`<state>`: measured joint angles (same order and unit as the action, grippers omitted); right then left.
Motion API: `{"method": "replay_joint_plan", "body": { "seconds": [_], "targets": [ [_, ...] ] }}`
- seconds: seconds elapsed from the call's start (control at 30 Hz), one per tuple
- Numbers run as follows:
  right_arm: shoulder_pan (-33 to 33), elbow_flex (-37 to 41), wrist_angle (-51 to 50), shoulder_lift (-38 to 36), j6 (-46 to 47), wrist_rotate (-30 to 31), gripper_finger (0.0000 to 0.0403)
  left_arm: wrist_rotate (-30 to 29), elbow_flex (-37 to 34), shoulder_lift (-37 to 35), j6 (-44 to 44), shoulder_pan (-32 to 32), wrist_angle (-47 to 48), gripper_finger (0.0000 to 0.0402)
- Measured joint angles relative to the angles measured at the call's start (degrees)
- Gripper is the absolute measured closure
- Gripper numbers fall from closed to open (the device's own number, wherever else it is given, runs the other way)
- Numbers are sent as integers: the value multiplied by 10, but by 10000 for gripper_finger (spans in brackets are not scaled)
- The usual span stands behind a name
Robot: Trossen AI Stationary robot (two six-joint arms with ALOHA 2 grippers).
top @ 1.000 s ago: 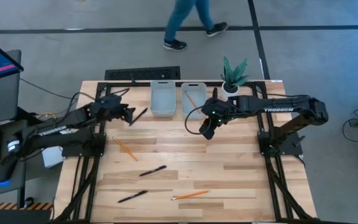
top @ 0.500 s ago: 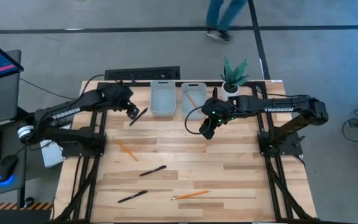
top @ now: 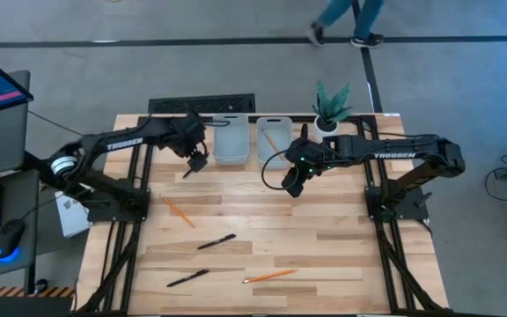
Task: Sort pens & pencils
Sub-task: Put the top black pen into the left gray bin
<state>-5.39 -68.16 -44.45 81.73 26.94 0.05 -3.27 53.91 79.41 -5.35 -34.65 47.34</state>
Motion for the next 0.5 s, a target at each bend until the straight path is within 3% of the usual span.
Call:
{"method": "replay_joint_plan", "body": {
  "seconds": [0.5],
  "targets": [
    [0,0,0,0,0,0,316,0,0,90,27,-2,-23,166]
  ]
}}
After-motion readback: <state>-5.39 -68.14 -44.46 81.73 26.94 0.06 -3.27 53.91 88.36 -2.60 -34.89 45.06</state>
